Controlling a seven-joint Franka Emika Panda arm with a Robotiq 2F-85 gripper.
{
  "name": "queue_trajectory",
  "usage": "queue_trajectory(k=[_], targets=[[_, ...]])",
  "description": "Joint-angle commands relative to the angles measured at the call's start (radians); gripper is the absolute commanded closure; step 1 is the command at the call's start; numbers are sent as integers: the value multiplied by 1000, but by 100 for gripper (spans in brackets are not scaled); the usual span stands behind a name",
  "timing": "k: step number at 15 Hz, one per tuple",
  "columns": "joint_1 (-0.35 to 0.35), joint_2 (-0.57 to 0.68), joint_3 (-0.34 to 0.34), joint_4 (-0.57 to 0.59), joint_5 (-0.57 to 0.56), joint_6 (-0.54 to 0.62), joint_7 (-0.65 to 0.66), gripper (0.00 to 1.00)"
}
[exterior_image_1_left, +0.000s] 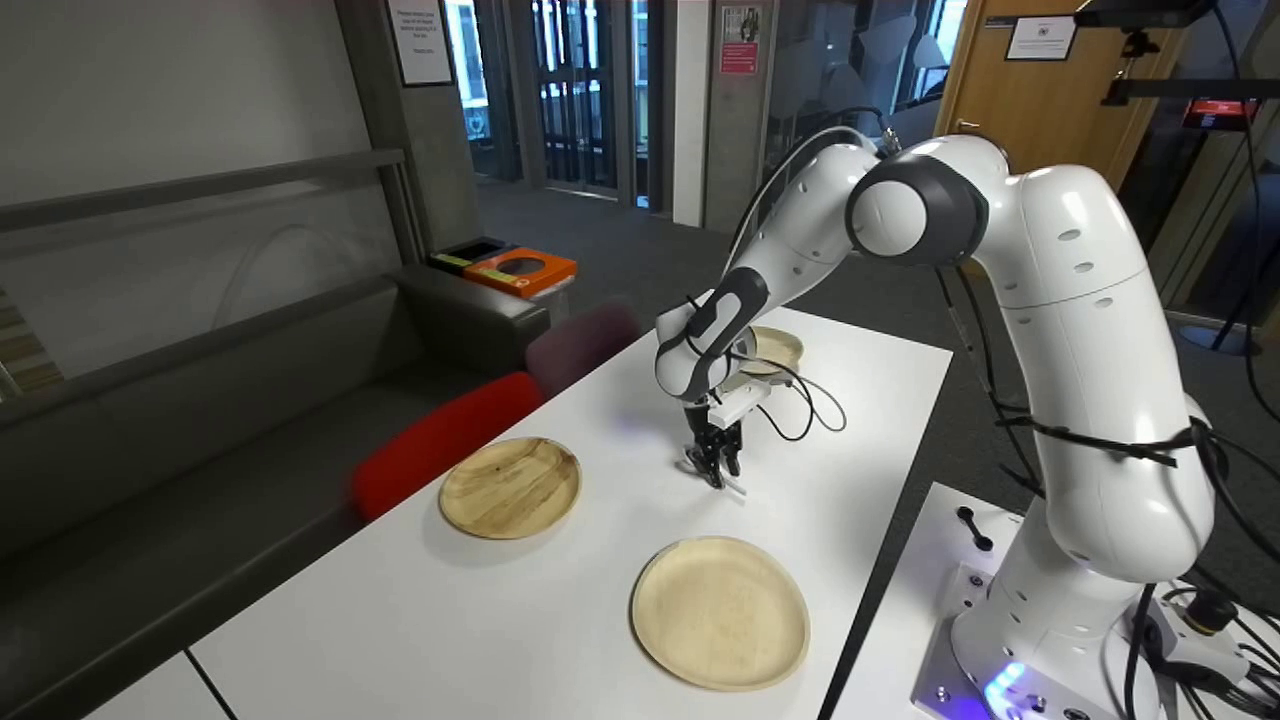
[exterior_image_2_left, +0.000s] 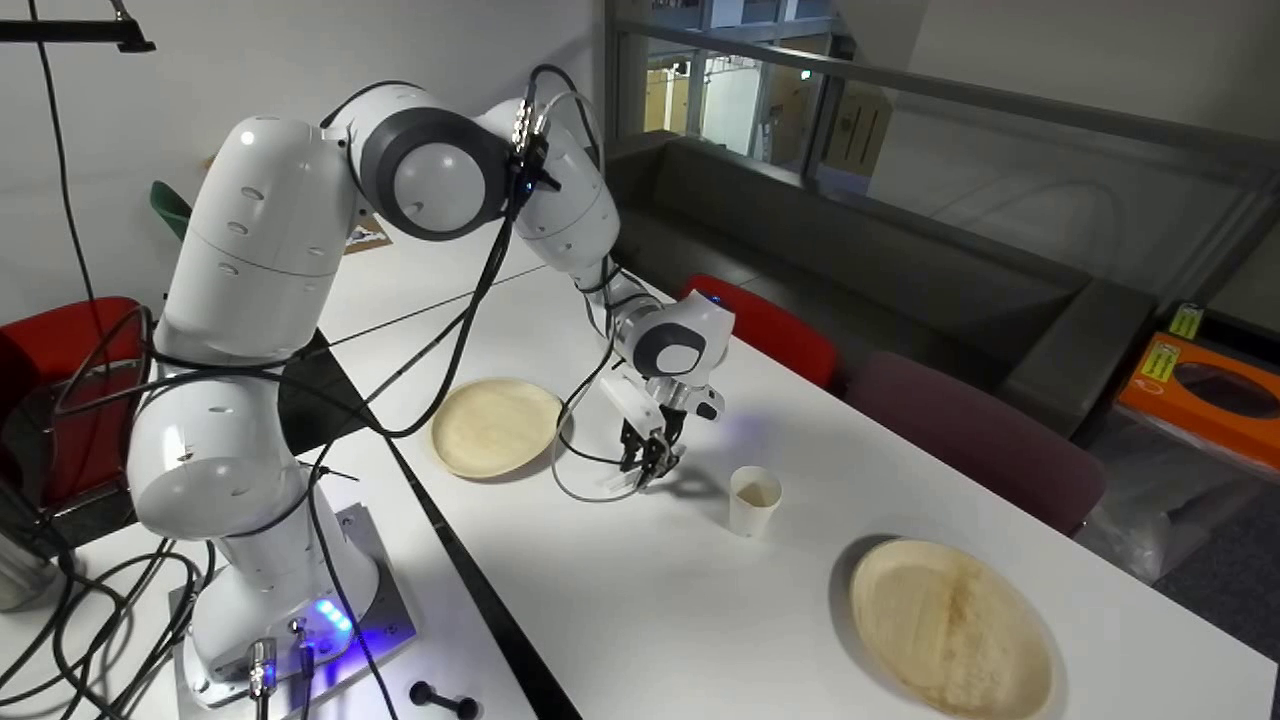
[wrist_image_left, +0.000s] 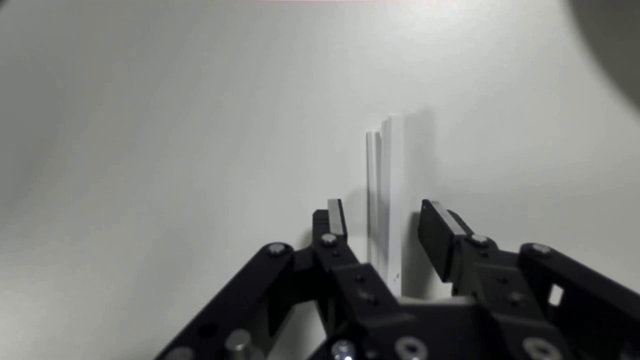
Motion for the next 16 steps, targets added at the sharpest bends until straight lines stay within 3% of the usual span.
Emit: queue_trajectory(k=[1,2,3,4,7,8,9,10,14,15,16], targets=[[-7,-38,-1,-45,-1,29,-18,84],[-7,-39,-1,-46,-2,29,-18,41],[-7,-39,-1,-46,-2,29,-18,46],[-7,-39,-1,-46,-2,29,-18,45],[-7,-40,-2,-50,-4,32,-17,25],[-8,-40,-2,-51,-3,33,-18,49],[-7,-40,-3,-52,-5,35,-18,62],[-7,-40,-3,-54,-6,37,-18,63],[-7,-43,-3,-55,-6,37,-18,93],[-7,-44,-3,-55,-6,37,-18,95],[-7,-44,-4,-56,-7,37,-18,57]])
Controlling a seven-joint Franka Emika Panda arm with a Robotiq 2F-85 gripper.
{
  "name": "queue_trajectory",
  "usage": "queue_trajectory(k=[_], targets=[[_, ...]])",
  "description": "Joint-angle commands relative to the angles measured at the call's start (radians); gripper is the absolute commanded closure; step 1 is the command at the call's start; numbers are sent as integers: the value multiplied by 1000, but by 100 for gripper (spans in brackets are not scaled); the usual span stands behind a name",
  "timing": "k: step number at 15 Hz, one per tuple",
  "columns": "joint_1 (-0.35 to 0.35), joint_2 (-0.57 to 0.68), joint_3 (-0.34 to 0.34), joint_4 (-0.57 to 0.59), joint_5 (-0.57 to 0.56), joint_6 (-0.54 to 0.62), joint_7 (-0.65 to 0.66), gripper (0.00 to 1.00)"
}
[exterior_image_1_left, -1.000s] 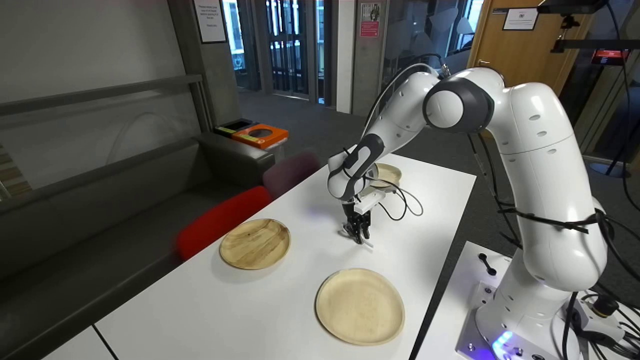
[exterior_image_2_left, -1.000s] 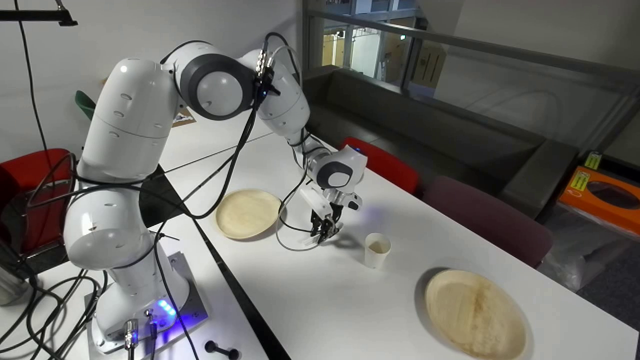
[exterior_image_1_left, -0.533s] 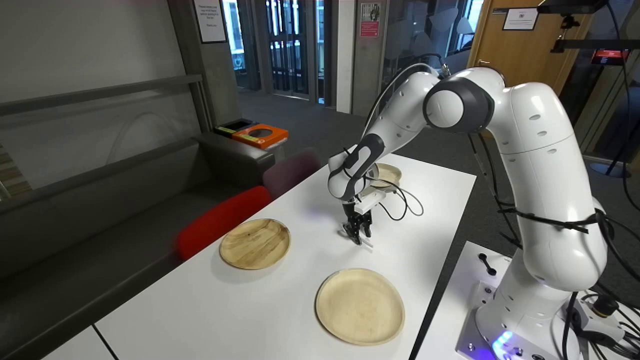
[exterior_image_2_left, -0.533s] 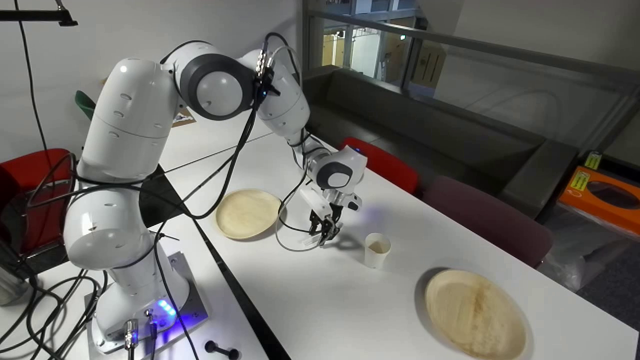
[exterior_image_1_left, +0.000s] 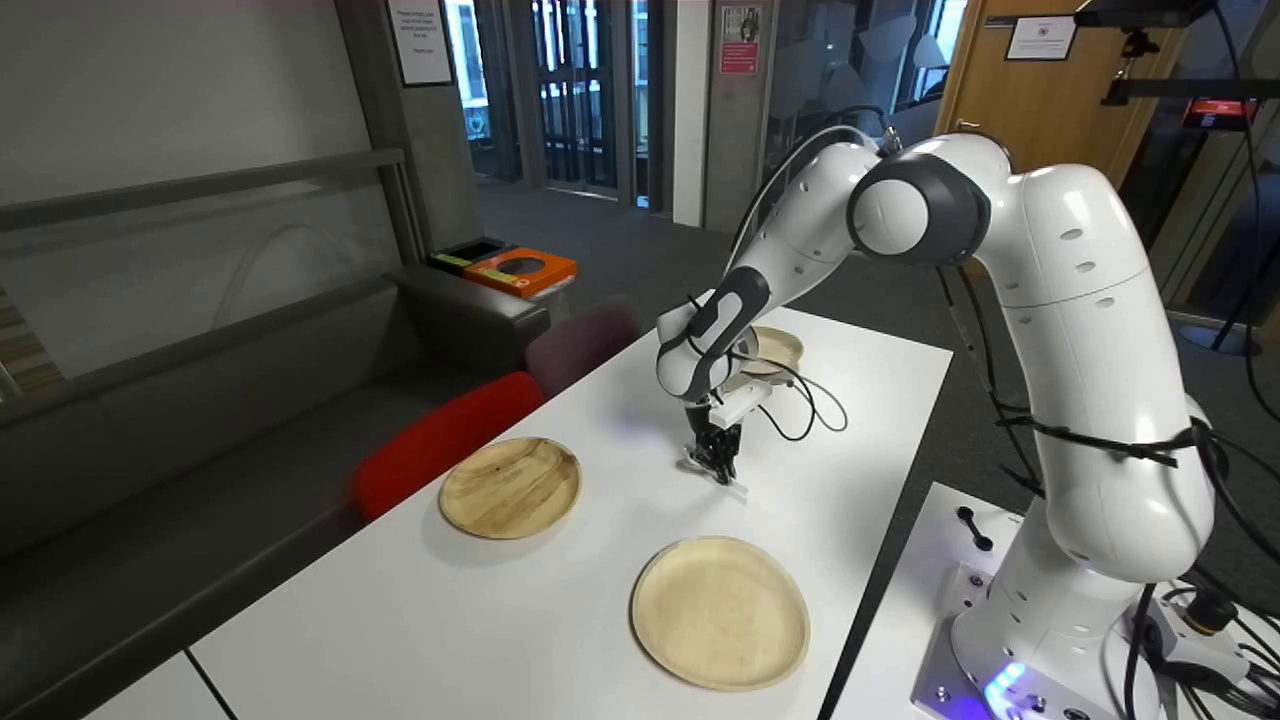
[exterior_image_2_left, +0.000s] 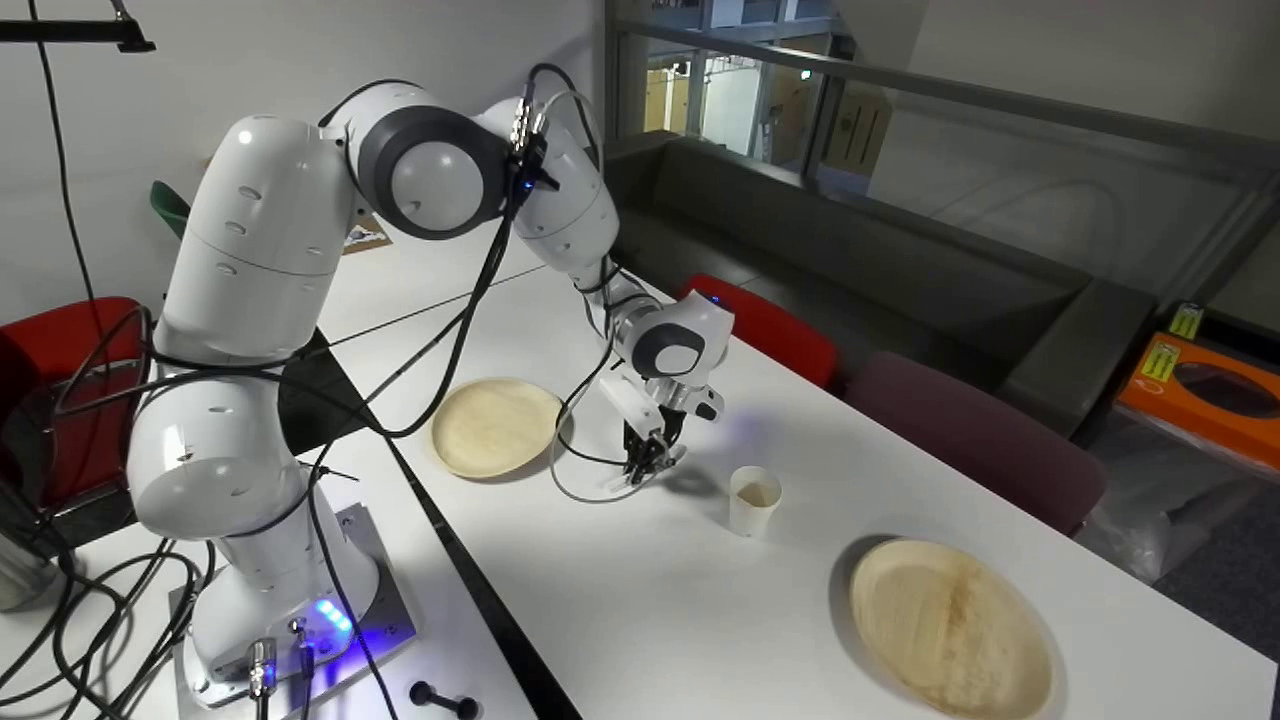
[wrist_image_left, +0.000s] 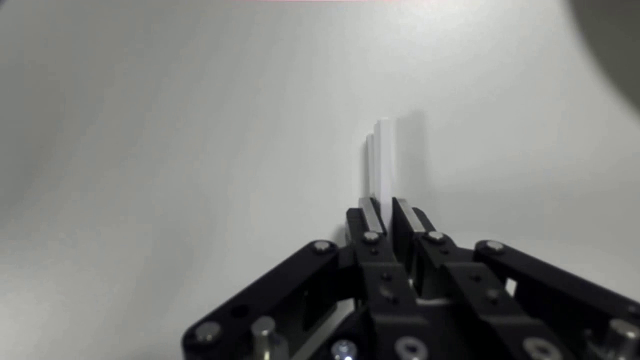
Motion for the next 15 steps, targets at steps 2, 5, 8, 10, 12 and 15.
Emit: queue_trajectory(k=[2,5,8,10,12,15], targets=[[-6,-37,-3,-46,-5,30,-18,61],[-7,-39,-4,-47,-6,31,-19,40],[-6,-44,-5,-51,-7,35,-18,18],[-4,-65,-7,-64,-12,49,-18,3],[-2,-134,-10,-116,-23,110,-25,0],[-6,-278,-13,-228,-30,239,-35,0]])
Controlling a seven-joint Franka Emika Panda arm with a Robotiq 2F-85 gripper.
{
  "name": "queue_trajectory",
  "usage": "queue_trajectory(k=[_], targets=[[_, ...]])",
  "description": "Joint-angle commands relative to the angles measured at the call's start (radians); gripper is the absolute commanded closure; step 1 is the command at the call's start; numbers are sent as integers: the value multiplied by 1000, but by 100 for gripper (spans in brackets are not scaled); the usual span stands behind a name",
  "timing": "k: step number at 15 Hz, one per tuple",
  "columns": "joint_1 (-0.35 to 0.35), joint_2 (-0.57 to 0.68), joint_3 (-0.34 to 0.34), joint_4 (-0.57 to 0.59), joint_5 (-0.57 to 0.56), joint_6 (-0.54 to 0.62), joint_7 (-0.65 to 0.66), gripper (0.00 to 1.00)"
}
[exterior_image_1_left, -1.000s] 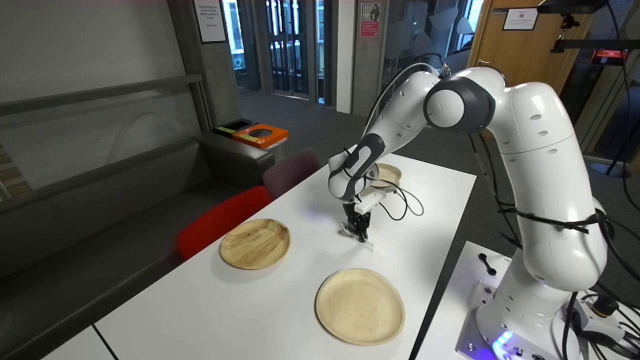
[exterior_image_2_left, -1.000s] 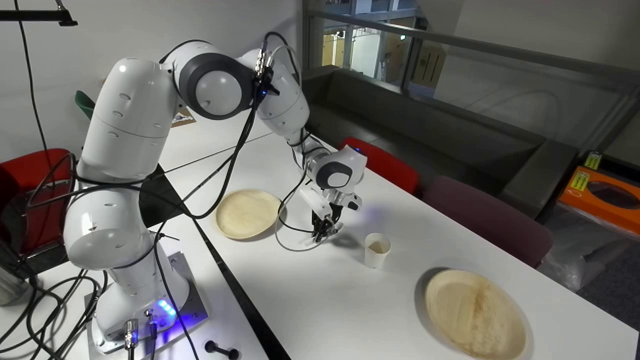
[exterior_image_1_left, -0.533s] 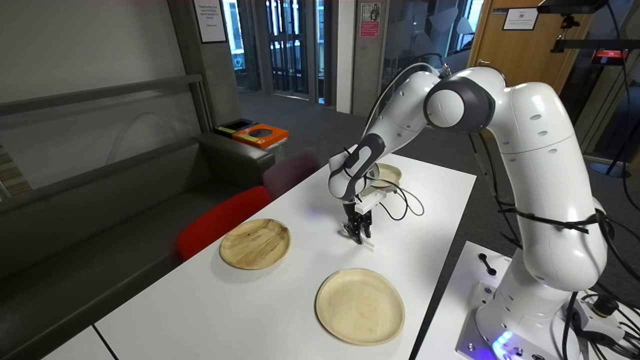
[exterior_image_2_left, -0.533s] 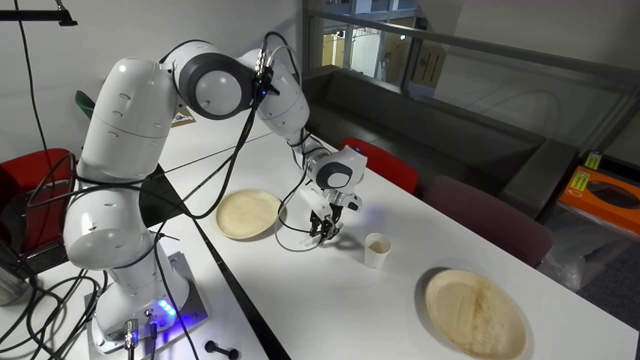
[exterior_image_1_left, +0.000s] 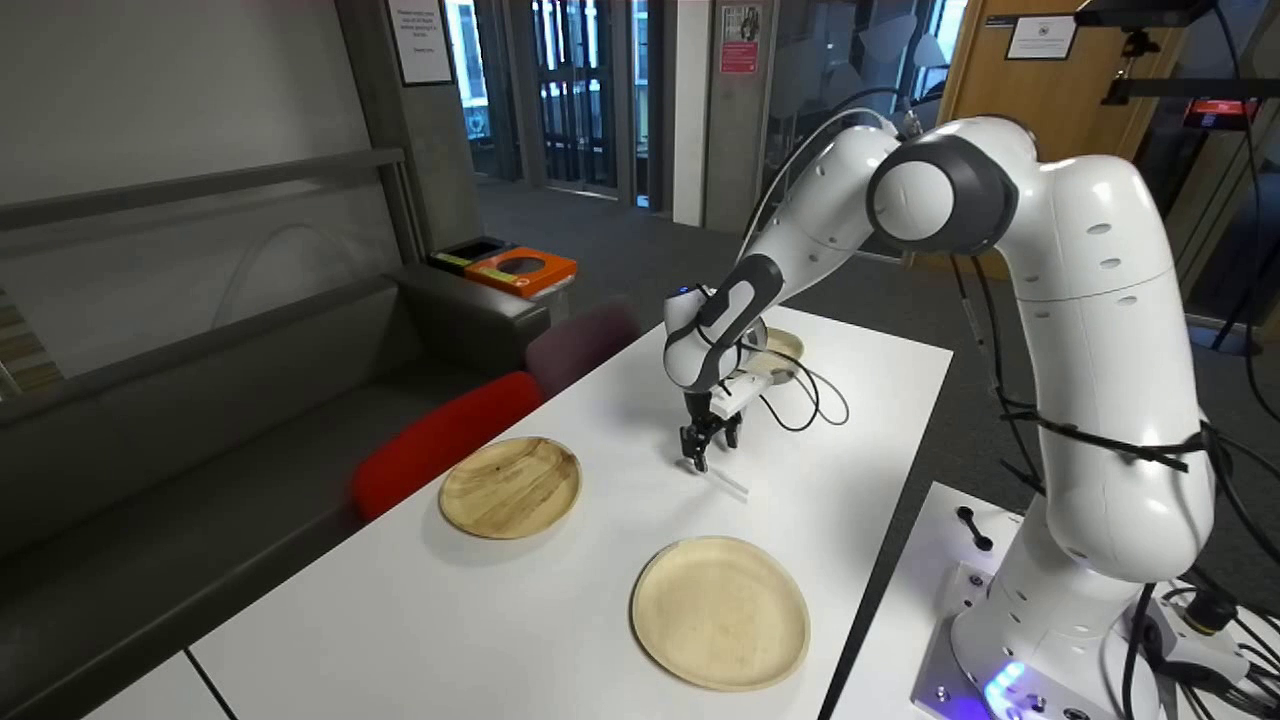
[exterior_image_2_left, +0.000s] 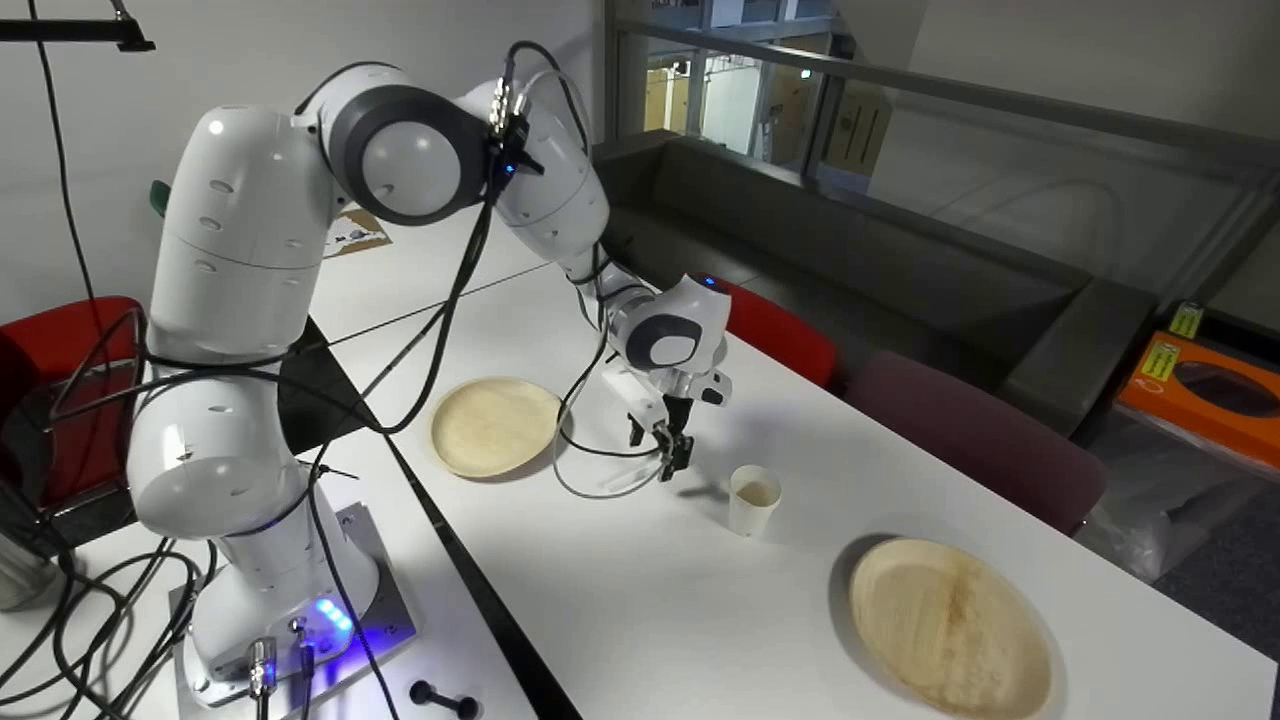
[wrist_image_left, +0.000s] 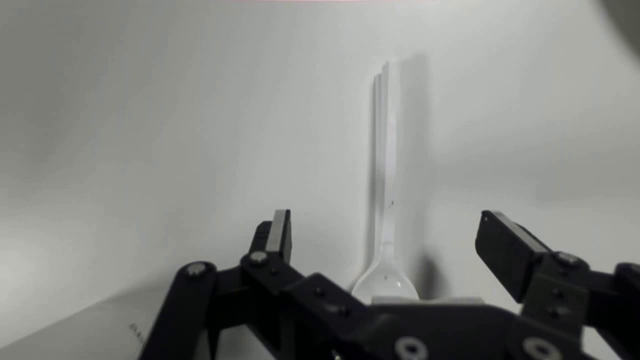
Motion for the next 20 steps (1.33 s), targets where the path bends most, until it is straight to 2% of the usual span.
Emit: queue_trajectory(k=[1,3,4,6,8,11,13,14,16,20], targets=[[-6,-241,-7,-188,-14,111,-39,0],[-9,-343,1,-223,3,80,-60,0],[-9,-392,8,-225,20,28,-75,0],[-6,-474,13,-187,55,-157,-102,0],[5,-537,9,-143,78,-332,-76,0],[19,-617,13,-49,59,-587,-32,0],[28,-642,23,51,34,-754,42,0],[23,-616,11,-25,50,-638,-11,0],[29,-643,17,30,48,-722,21,0],[30,-640,20,39,47,-730,28,0]])
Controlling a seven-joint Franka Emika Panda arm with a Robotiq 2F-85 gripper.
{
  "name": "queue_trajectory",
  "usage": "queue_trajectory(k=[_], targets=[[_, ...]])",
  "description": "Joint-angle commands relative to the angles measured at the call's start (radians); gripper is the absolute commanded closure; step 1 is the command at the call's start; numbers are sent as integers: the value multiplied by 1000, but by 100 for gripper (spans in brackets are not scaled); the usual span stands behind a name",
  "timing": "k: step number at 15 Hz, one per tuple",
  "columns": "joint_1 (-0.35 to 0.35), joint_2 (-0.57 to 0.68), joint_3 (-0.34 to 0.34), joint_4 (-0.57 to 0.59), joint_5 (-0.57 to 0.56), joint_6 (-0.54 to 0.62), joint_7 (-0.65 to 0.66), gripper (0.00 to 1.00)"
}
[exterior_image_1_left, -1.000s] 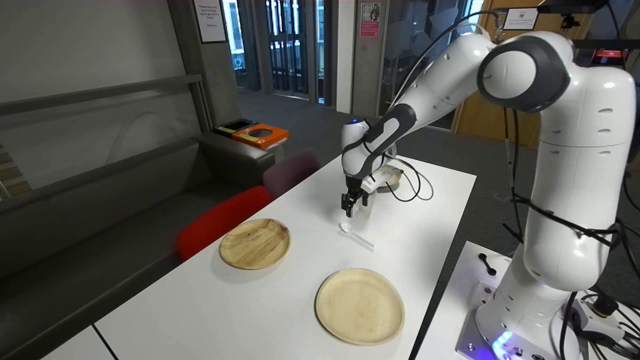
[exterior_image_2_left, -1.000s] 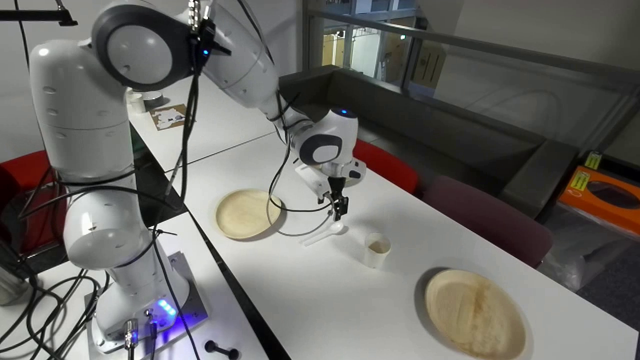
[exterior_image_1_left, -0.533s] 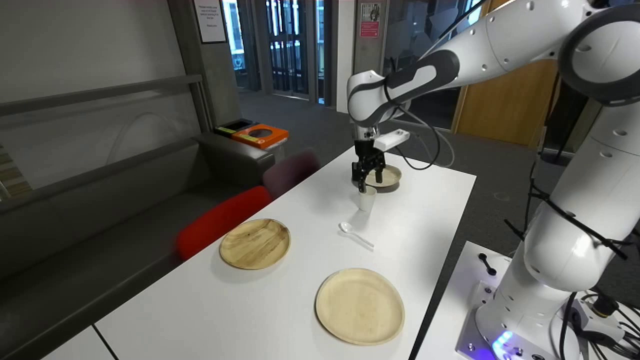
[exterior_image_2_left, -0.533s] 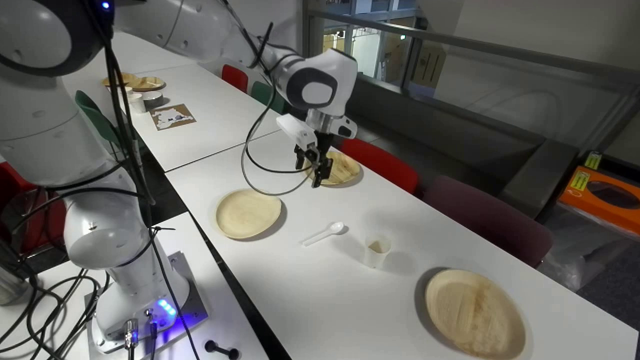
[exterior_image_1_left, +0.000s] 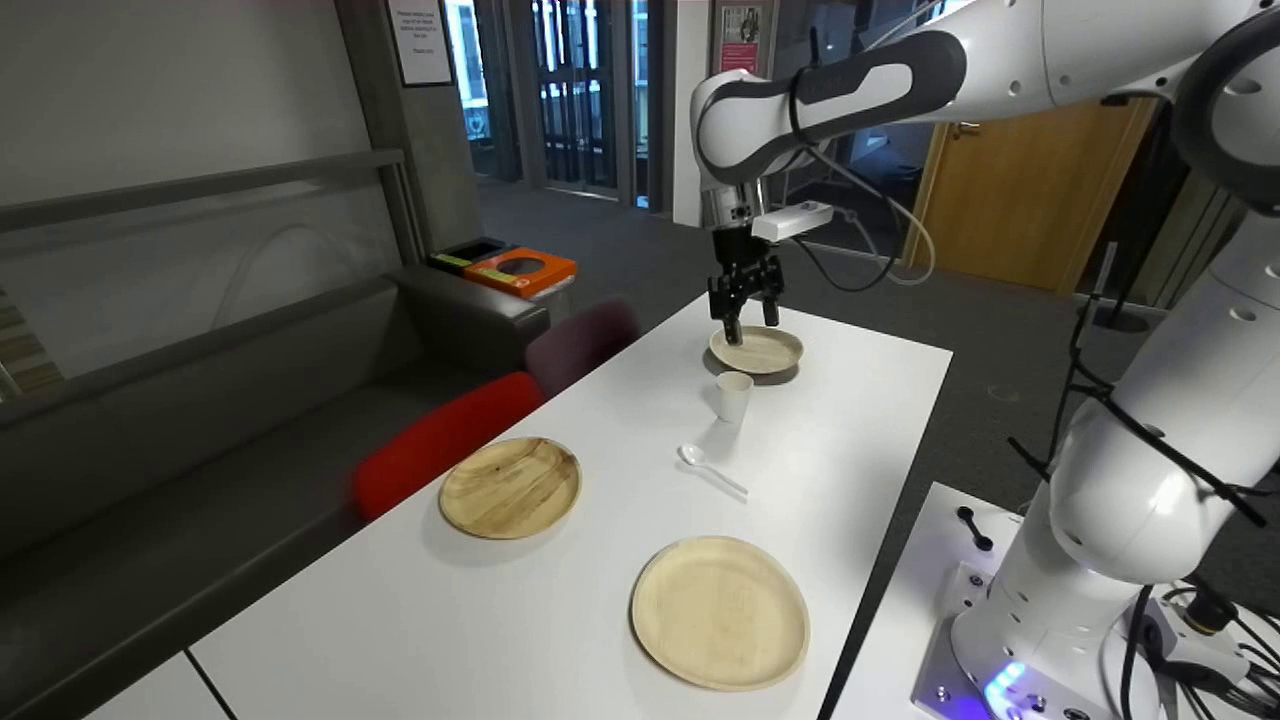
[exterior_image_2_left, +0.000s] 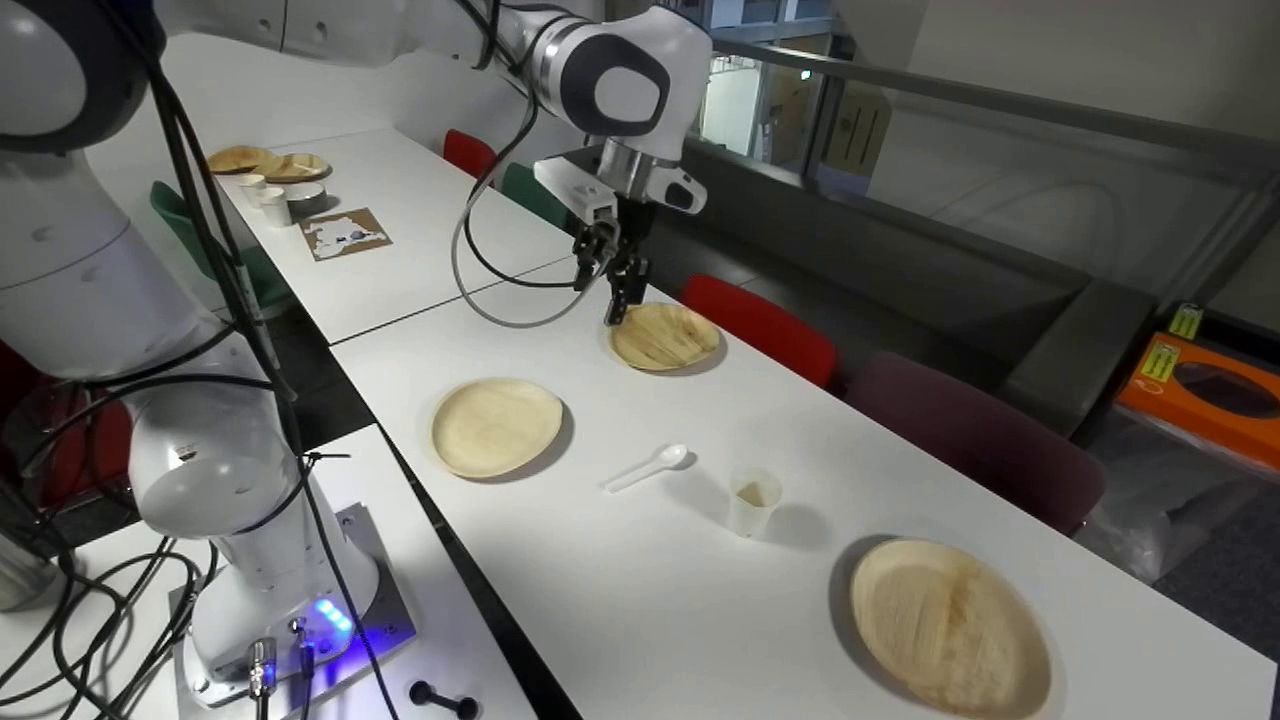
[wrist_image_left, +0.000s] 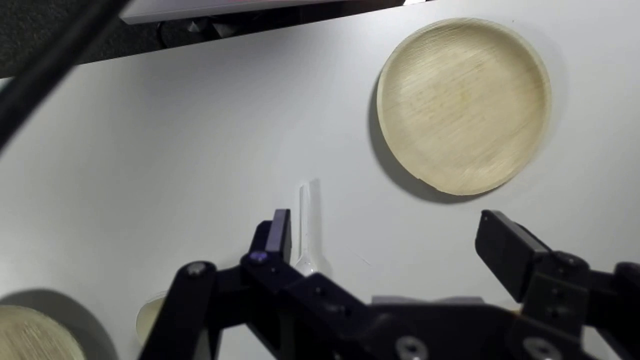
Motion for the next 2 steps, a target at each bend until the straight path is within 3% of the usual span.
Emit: queue_trajectory(k=[1,2], targets=[[4,4,-4,2,-1,-3,0,0],[4,6,-4,2,-1,-3,0,0]])
